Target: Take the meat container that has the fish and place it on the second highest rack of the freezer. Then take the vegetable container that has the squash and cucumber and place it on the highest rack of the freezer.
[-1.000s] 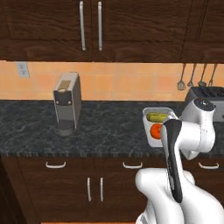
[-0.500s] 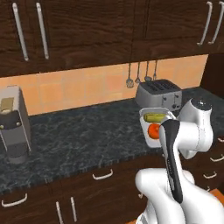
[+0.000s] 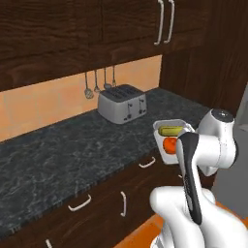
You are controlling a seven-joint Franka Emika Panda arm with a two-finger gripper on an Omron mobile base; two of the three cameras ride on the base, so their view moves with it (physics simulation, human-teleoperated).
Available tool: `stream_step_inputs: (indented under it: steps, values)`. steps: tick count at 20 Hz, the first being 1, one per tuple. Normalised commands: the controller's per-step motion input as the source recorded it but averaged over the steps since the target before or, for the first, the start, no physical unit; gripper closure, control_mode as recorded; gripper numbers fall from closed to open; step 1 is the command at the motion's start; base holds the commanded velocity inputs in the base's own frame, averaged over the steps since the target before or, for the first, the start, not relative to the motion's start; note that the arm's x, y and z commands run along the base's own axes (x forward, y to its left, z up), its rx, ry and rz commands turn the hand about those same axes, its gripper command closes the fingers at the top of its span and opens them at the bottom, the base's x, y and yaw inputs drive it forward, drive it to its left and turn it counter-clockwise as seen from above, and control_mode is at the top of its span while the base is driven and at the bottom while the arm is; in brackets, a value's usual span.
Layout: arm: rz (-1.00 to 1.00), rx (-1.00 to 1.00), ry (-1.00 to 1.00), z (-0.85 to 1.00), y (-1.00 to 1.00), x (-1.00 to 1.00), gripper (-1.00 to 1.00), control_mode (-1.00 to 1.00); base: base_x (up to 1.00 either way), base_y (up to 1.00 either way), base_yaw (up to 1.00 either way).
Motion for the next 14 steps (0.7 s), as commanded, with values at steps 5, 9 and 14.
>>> stream_step_inputs:
  steps: [5,9,14]
  values:
    - [0.00,0.00,0.00,0.00,0.00,0.00,1.00,1.00,-0.53,0.00,-0.57]
    - [0.00,0.00,0.00,0.00,0.00,0.00,1.00,1.00,-0.03,-0.20,-0.70]
    - [0.00,0.00,0.00,0.00,0.00,0.00,1.00,1.00,0.02,-0.34,-0.67]
